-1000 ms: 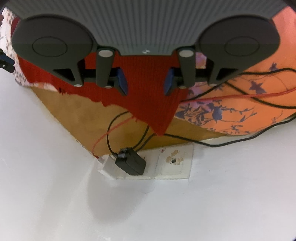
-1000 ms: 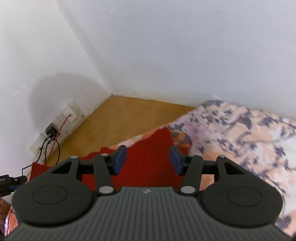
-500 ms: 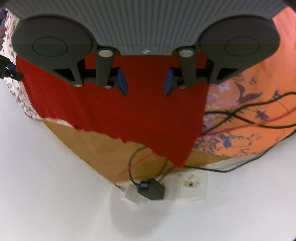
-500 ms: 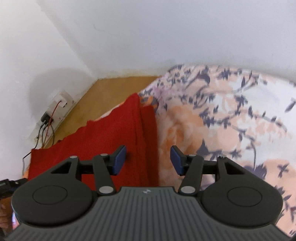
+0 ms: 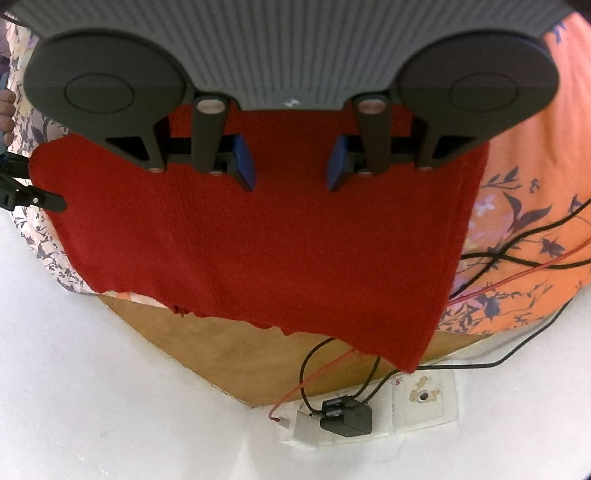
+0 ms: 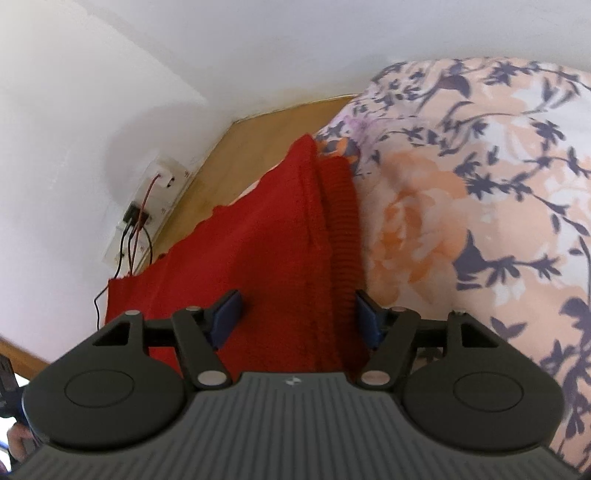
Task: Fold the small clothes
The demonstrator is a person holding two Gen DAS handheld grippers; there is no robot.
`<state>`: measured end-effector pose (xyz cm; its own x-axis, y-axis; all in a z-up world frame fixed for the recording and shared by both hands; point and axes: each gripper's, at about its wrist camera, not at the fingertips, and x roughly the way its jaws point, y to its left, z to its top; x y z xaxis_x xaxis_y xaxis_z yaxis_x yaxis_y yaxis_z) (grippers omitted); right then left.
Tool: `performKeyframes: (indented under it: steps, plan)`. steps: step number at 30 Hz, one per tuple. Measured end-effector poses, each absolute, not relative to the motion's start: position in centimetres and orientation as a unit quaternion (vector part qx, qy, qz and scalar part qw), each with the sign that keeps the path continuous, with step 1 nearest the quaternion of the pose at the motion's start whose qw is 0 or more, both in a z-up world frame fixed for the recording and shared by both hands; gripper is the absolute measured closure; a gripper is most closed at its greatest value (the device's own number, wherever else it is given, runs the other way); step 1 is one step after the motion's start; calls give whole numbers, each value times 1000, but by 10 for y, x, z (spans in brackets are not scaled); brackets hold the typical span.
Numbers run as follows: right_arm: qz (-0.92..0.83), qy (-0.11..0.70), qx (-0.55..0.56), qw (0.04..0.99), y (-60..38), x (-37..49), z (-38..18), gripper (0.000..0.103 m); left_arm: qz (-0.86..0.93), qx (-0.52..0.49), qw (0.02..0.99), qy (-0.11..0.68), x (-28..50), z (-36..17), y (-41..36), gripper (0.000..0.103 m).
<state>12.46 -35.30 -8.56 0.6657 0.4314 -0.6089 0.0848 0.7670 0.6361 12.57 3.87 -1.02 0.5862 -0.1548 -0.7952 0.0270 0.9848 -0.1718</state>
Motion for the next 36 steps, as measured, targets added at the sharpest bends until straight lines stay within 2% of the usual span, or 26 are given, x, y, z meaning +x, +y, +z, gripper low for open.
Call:
performKeyframes:
  steps: [8, 9, 13, 16, 24, 36]
  plan:
    - [132, 378, 341, 850, -350, 132, -94, 31, -34, -67, 887, 456, 127, -10, 33, 59]
    - [134, 374, 342, 851, -350, 132, -95, 34, -32, -68, 886, 457, 127, -10, 33, 59]
    - [140, 357, 360, 850, -355, 128, -98, 61, -22, -68, 887, 457, 127, -10, 31, 59]
    - [151, 341, 373, 849, -360, 123, -94, 70, -15, -66, 887, 456, 126, -10, 29, 59]
    - [173, 306, 378, 856, -348, 121, -57, 75, -18, -78, 888, 452, 117, -3, 33, 58]
    - [183, 274, 338, 882, -280, 123, 14, 81, -30, -97, 894, 437, 104, 10, 64, 59]
